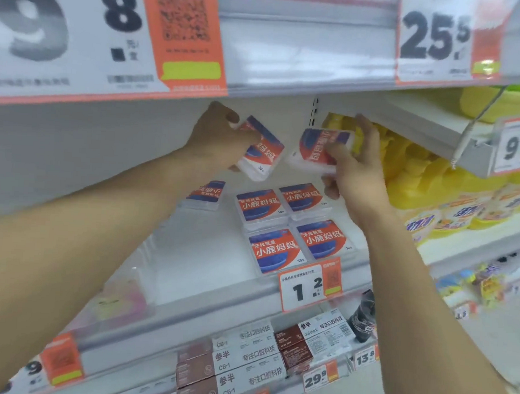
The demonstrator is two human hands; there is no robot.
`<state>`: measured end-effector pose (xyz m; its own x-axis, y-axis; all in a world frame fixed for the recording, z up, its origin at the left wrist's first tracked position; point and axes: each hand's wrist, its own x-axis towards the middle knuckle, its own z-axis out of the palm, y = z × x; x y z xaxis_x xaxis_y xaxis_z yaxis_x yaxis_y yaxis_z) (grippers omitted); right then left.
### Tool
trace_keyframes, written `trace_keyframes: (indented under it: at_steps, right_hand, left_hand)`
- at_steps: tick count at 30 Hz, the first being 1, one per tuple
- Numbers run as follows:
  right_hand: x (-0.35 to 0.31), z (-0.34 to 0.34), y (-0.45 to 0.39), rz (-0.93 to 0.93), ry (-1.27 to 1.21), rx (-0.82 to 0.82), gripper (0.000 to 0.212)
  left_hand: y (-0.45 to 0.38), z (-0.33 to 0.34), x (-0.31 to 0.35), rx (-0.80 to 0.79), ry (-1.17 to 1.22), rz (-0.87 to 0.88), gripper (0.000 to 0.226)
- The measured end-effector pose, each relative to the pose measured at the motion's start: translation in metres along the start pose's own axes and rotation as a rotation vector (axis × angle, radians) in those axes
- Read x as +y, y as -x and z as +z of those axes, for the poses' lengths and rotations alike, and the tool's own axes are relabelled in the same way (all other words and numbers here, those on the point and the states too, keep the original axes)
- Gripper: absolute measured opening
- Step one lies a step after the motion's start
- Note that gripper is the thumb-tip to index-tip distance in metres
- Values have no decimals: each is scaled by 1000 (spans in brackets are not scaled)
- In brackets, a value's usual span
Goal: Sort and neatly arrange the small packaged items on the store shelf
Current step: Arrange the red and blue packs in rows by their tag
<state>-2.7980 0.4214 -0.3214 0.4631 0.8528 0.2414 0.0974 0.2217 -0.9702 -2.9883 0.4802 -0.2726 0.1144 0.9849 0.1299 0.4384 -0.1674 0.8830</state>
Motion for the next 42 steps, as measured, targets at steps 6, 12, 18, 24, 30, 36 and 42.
trace_keyframes:
  at_steps: [6, 12, 18, 24, 30, 36, 42]
  right_hand:
    - [-1, -31, 36, -32, 163, 16, 51]
    - [-5, -56, 52, 146, 142, 33, 50]
    - [4, -75, 56, 211, 271, -27, 41]
    - [-2, -78, 53, 174, 140, -6, 42]
    - [2, -72, 47, 119, 260, -146, 15]
    - [14, -66, 42, 133, 508, -160, 87]
    - [20, -74, 39, 243, 633, -212, 82]
  left_hand:
    - [66, 14, -10, 73, 55, 174, 41]
    - [111, 36, -41, 51, 213, 4, 43]
    - [137, 52, -68, 45, 57, 30, 62]
    - [142, 47, -70, 30, -58, 13, 78]
    - [145, 46, -80, 79, -427, 75, 66]
    - [149, 53, -90, 75, -634, 26, 78]
    - [149, 57, -92, 102, -643, 43, 78]
